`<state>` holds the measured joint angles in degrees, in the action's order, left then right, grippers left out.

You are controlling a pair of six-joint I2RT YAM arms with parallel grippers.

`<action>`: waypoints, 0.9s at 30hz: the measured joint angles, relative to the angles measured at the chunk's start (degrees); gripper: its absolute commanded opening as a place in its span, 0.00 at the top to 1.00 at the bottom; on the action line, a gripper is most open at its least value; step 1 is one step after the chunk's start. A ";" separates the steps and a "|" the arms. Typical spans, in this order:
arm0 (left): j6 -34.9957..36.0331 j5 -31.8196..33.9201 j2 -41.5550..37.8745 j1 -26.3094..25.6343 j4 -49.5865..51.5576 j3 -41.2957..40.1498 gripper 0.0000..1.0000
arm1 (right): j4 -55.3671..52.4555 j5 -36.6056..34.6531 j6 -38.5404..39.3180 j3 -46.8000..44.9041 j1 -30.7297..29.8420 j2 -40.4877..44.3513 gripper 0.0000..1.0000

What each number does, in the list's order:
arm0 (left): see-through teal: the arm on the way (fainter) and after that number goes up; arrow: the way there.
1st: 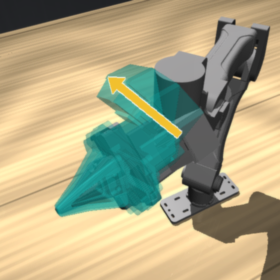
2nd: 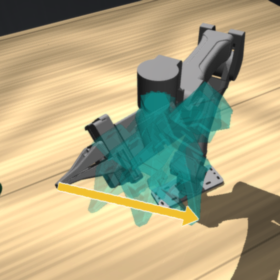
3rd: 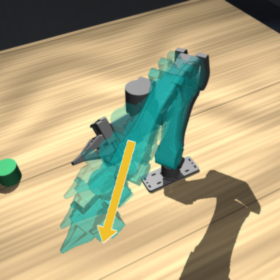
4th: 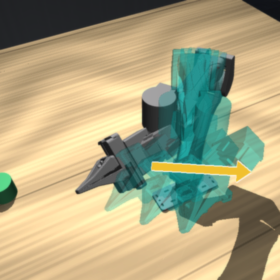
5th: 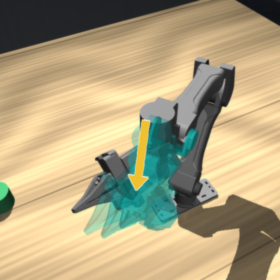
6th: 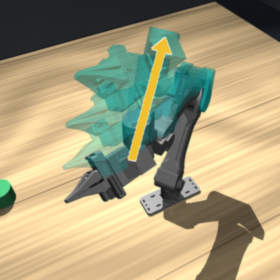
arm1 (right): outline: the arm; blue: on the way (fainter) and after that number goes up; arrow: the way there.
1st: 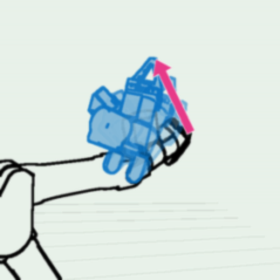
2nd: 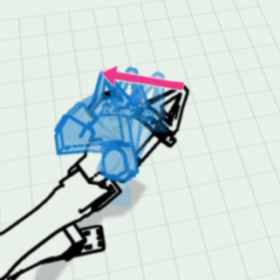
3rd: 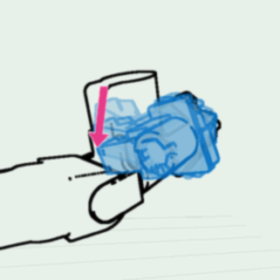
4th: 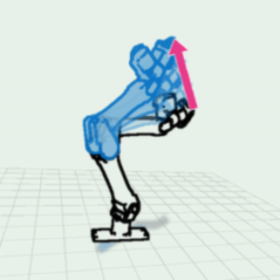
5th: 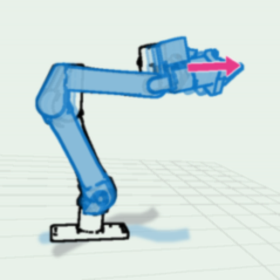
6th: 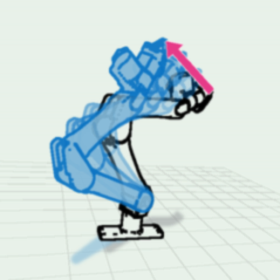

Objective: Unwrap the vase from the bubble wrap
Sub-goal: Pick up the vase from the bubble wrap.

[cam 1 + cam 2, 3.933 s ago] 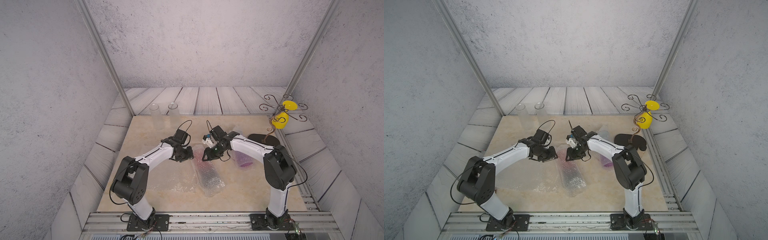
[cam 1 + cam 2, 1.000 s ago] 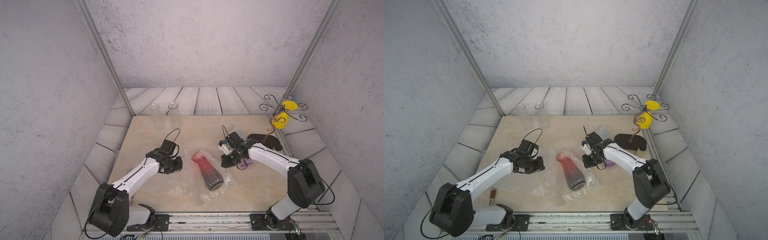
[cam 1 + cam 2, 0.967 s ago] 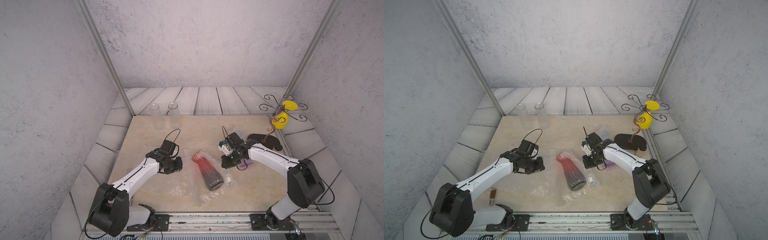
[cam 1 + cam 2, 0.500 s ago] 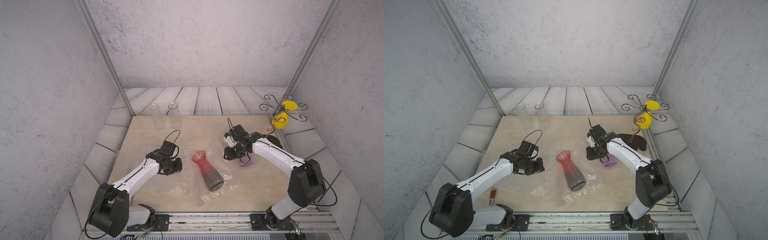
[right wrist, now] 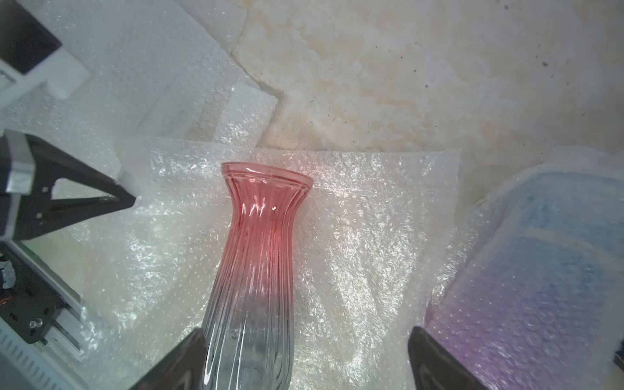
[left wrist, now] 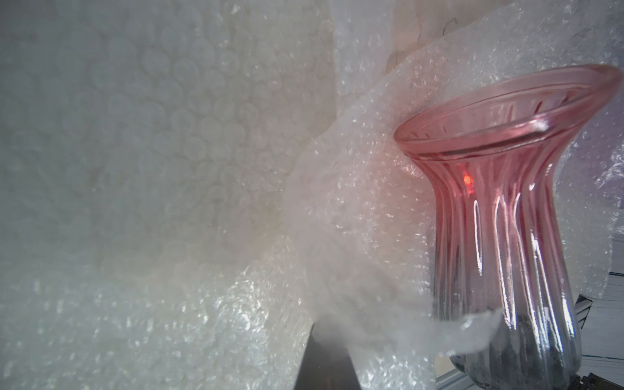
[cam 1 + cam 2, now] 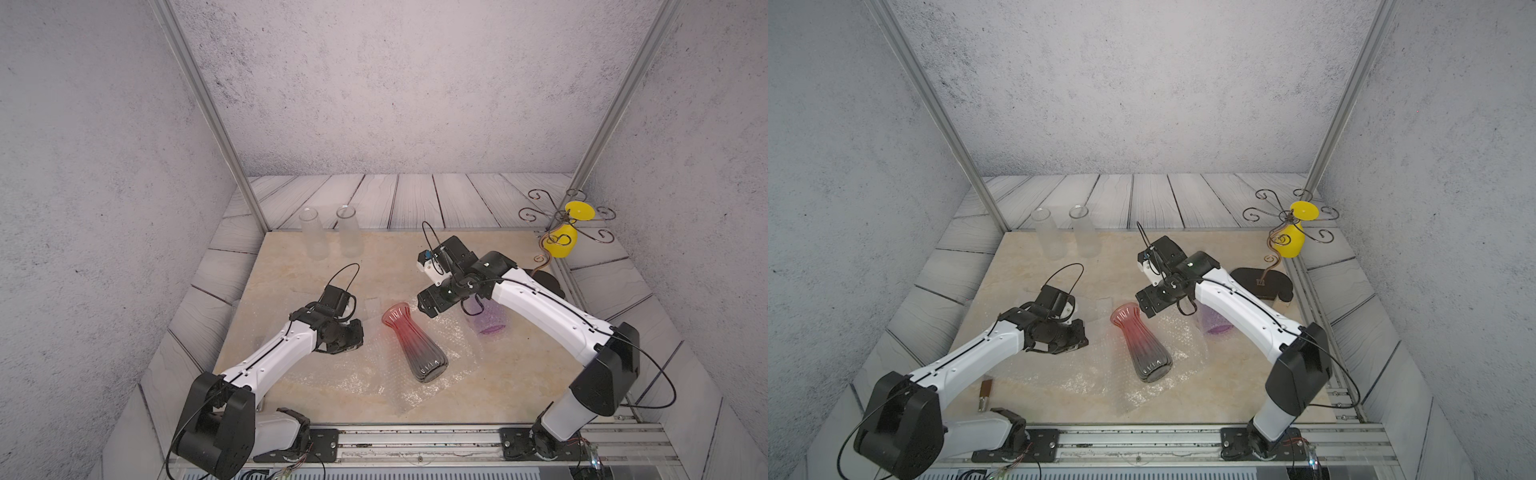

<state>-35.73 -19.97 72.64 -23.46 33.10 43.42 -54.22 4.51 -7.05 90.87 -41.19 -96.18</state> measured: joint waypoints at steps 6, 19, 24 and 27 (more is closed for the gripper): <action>-0.28 -2.01 -2.16 0.22 -1.64 -2.93 1.00 | -2.01 1.55 -0.81 4.81 -1.53 -11.28 0.03; -0.68 -6.82 -0.68 0.24 -7.23 -4.39 1.00 | -4.76 1.09 -0.70 12.61 -5.40 -23.32 0.03; -0.90 -8.17 -0.57 0.24 -9.40 -4.42 1.00 | -4.83 1.27 -0.87 13.00 -5.70 -27.19 0.05; -0.92 -8.70 -0.57 0.24 -9.84 -4.44 1.00 | -4.96 1.07 -1.16 13.22 -5.73 -28.68 0.07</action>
<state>-36.64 -28.67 72.07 -23.22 23.27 38.98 -59.18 5.58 -8.21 104.09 -46.92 -124.86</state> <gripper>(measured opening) 0.046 0.940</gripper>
